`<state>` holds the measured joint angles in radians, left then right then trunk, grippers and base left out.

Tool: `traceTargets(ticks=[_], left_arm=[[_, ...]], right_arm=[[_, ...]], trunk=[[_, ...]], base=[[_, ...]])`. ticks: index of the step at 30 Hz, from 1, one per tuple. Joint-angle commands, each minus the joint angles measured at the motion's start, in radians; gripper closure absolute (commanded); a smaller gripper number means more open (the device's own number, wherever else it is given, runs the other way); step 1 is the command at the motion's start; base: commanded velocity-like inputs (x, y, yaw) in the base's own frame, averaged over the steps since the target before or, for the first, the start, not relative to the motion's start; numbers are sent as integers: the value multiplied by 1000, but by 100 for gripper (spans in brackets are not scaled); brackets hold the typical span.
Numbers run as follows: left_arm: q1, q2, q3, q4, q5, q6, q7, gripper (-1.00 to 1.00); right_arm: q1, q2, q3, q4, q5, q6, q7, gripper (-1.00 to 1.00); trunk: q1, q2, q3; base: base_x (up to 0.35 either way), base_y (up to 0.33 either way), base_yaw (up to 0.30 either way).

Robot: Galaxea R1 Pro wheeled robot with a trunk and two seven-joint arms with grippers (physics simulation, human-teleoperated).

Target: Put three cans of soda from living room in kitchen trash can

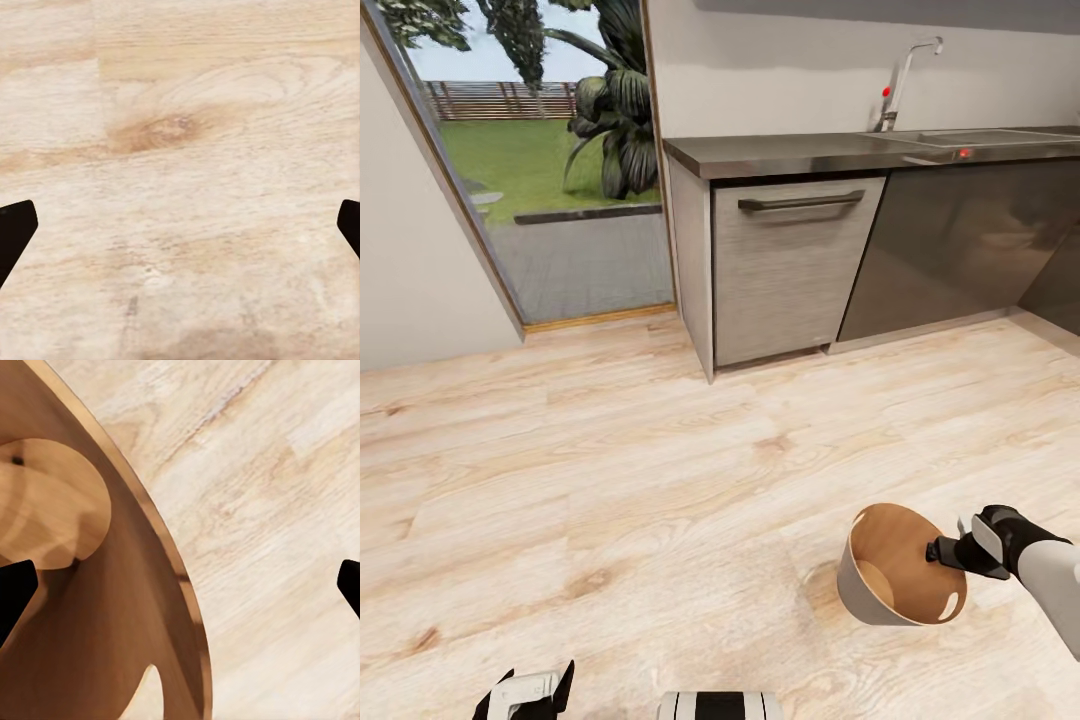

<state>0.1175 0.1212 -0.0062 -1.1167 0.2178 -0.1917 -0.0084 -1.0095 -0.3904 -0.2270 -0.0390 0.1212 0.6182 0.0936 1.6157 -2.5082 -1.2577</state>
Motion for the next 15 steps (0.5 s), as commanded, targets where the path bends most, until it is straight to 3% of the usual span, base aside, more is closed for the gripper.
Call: traceTargets(ticks=[1, 11, 15], left_arm=[[0, 0, 0, 0, 0, 0, 0, -100], [-1, 0, -2, 1, -1, 3, 0, -100], [-1, 0, -2, 1, -1, 4, -1, -100]], right_arm=[[0, 0, 0, 0, 0, 0, 0, -100], [2, -2, 0, 1, 0, 0, 0, -100], [8, -2, 0, -1, 0, 0, 0, -100]], trunk=[[0, 0, 0], [4, -2, -31], [4, -2, -31]], base=[[0, 0, 0], [0, 0, 0], [0, 0, 0]])
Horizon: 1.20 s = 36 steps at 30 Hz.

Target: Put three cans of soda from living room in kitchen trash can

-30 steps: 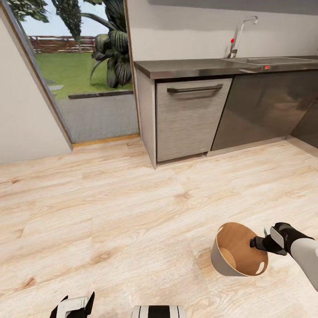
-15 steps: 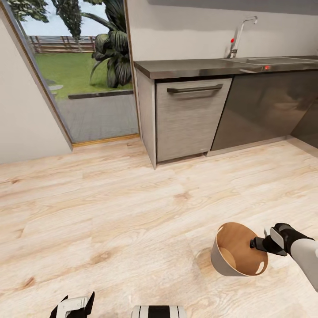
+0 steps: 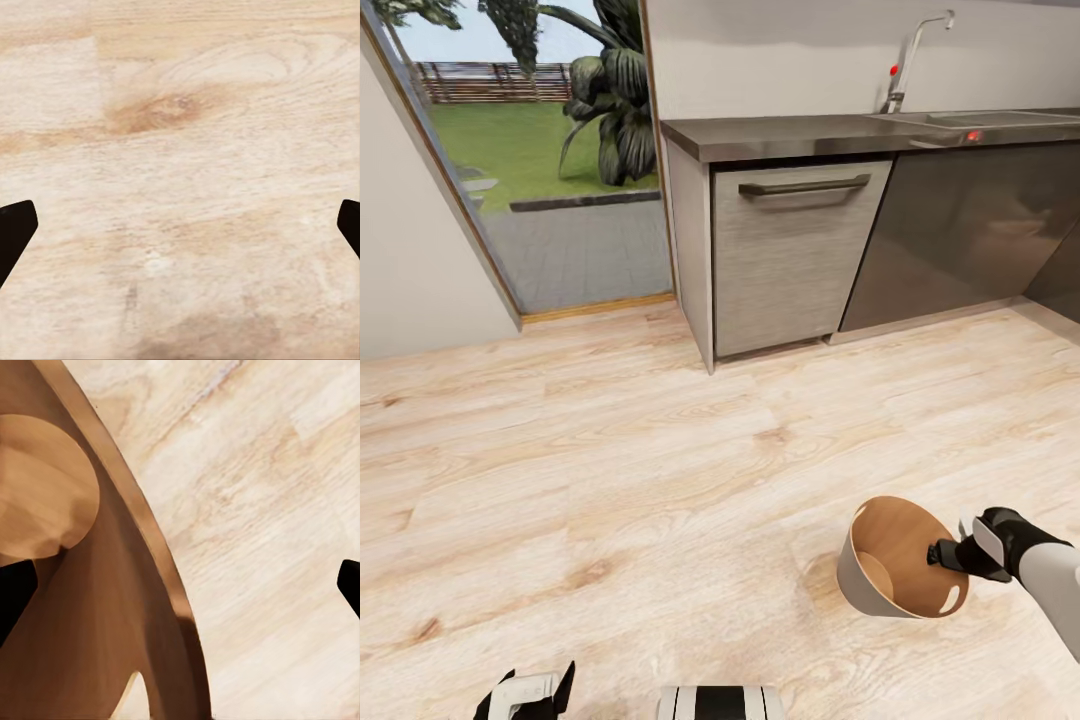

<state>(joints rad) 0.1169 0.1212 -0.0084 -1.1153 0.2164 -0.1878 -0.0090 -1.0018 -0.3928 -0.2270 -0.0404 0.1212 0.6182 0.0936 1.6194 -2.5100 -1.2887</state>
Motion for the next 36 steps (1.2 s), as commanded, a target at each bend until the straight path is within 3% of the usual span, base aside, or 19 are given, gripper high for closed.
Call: traceTargets(ticks=[1, 7, 12, 23, 33, 36], left_arm=[[0, 0, -1, 0, 0, 0, 0, -100], [0, 0, -11, 0, 0, 1, 1, -100], [0, 0, -14, 0, 0, 1, 1, -100], [0, 0, -15, 0, 0, 1, 2, -100], [0, 0, -15, 1, 0, 1, 3, -100], [0, 0, -15, 1, 0, 1, 2, -100]], right_arm=[[1, 0, 0, 0, 0, 0, 0, -100], [3, 1, 0, 0, 0, 0, 0, -100], [3, 0, 0, 0, -1, 0, 0, -100], [3, -2, 0, -1, 0, 0, 1, -100], [3, 1, 0, -1, 0, 0, 1, -100], [3, 1, 0, 0, 0, 0, 1, -100]], trunk=[[0, 0, 0], [0, 0, 0], [2, -1, -19], [2, -1, -19], [7, -3, -58], [7, -3, -58]], base=[[0, 0, 0], [0, 0, 0], [0, 0, 0], [0, 0, 0], [0, 0, 0], [0, 0, 0]])
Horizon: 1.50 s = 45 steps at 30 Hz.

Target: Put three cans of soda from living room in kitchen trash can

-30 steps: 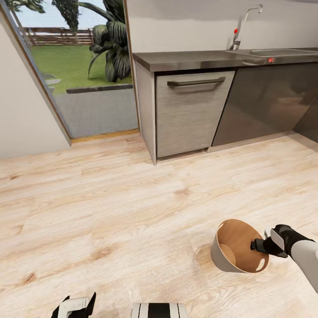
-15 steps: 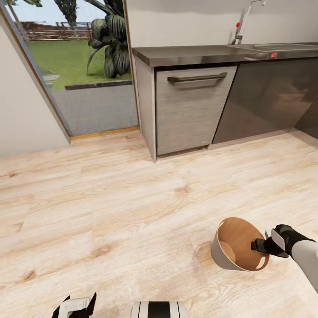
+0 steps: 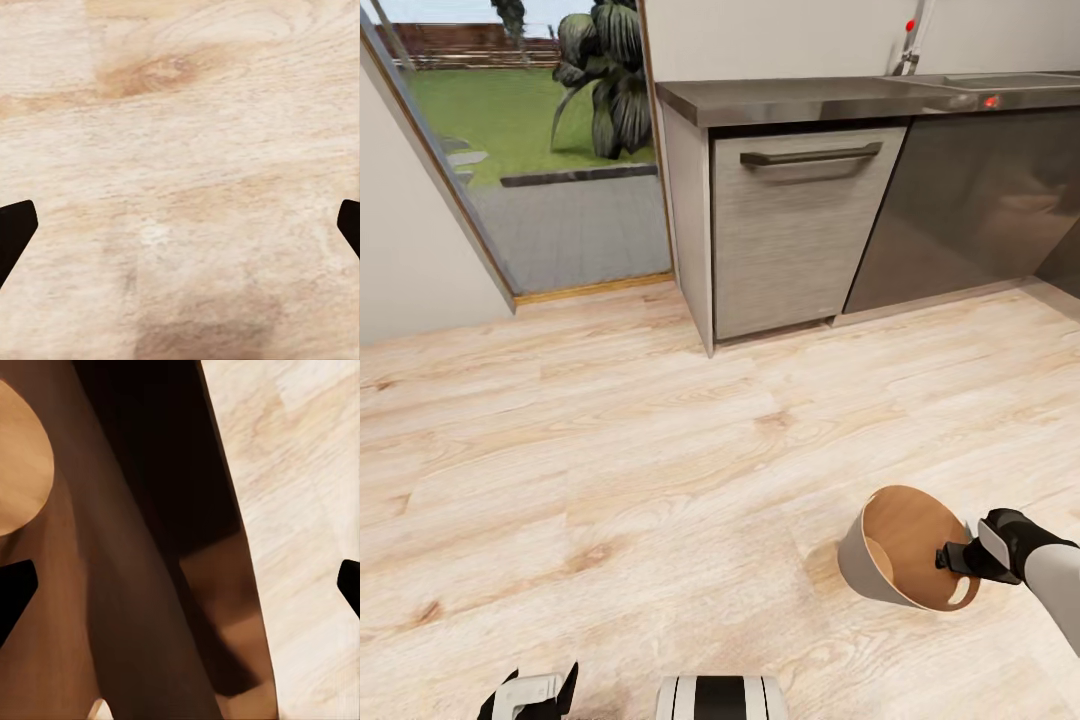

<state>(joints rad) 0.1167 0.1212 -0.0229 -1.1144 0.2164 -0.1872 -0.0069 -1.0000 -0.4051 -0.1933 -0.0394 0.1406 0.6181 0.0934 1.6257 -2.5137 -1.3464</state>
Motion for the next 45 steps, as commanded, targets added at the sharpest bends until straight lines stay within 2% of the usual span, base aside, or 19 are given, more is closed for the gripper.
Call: traceTargets(ticks=[1, 7, 8, 23, 45], left_arm=[[0, 0, 0, 0, 0, 0, 0, -100], [0, 0, 1, -1, 1, -1, -1, -100], [0, 0, 1, -1, 1, -1, -1, -100], [0, 0, 1, -1, 0, -2, 0, -100], [-2, 0, 1, 1, 0, 4, -1, -100]], right_arm=[[1, 14, -34, -1, -19, 0, 1, -100], [6, 14, -34, 0, -19, -21, 2, -100], [9, 14, -34, 0, -19, -27, 2, 100], [23, 12, -33, -2, -19, -47, 2, 100], [24, 15, -33, 3, -21, -51, 1, 100]], trunk=[[0, 0, 0], [0, 0, 0], [0, 0, 0], [0, 0, 0], [-9, 5, 85]], base=[[0, 0, 0], [0, 0, 0], [0, 0, 0], [0, 0, 0], [0, 0, 0]])
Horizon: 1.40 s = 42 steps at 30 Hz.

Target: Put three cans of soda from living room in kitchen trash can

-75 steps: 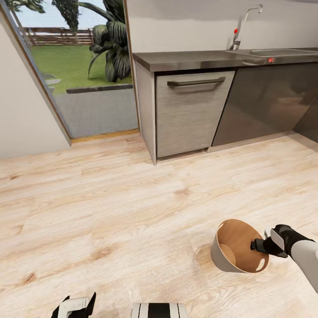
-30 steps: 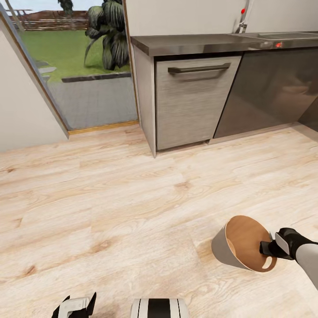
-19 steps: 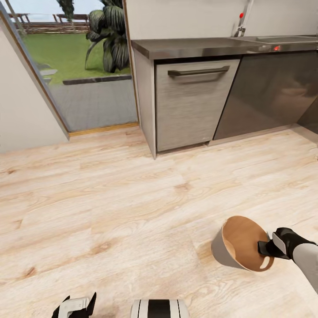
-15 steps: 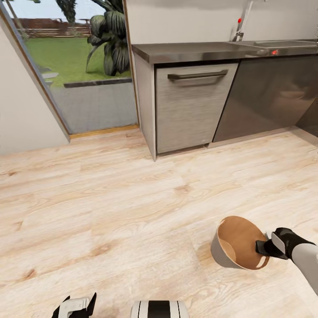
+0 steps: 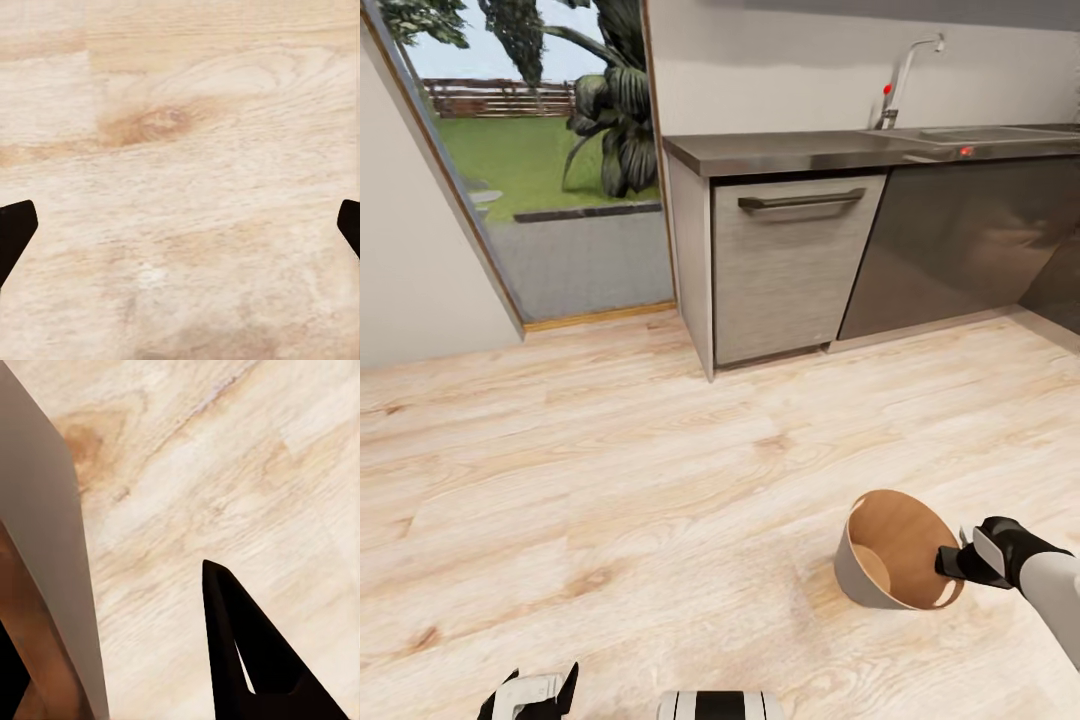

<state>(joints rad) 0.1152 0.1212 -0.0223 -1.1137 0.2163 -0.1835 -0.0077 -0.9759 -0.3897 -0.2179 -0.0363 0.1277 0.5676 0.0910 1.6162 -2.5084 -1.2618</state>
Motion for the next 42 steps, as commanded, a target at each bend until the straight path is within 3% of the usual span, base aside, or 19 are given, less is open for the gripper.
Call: traceTargets(ticks=[1, 14, 17, 22, 26, 33, 39, 40, 42], left_arm=[[0, 0, 0, 0, 0, 0, 0, -100], [-2, 0, 1, 22, 1, 15, 0, -100], [-2, 0, 3, 28, 2, 56, 0, -100], [-2, 0, 5, 48, 4, 70, 1, -100], [-2, 0, 8, 68, 6, 74, 0, -100], [-3, 0, 9, 88, 7, 71, 4, -100], [-5, -1, 9, 95, 8, 71, 4, -100], [-8, 0, 11, 102, 10, 74, -1, -100], [-8, 0, 11, 104, 11, 74, -2, -100]], right_arm=[[0, 0, -9, 0, -8, 0, 3, 100], [9, 5, -4, 7, -7, 4, 4, 100], [11, 31, -3, 11, -4, 6, 2, 100], [20, 64, 2, 8, -2, 6, 2, 100], [24, 143, 31, -5, 0, 5, -1, 100], [25, 204, 74, -37, 1, 5, -14, 100], [24, 182, 84, -75, -1, 10, -2, 100], [23, 177, 87, -109, -3, 21, 33, 100], [22, 178, 89, -118, -3, 27, 41, 100]], trunk=[[0, 0, 4], [-6, 3, 54], [-8, 4, 66], [-10, 5, 85], [-12, 6, 101], [-15, 8, 128], [-28, 29, 149], [-32, 36, 152], [-39, 50, 158]], base=[[0, 0, 0], [0, 0, 0], [0, 0, 0], [0, 0, 0], [0, 0, 0], [0, 0, 0], [0, 0, 0], [0, 0, 0], [0, 0, 0]])
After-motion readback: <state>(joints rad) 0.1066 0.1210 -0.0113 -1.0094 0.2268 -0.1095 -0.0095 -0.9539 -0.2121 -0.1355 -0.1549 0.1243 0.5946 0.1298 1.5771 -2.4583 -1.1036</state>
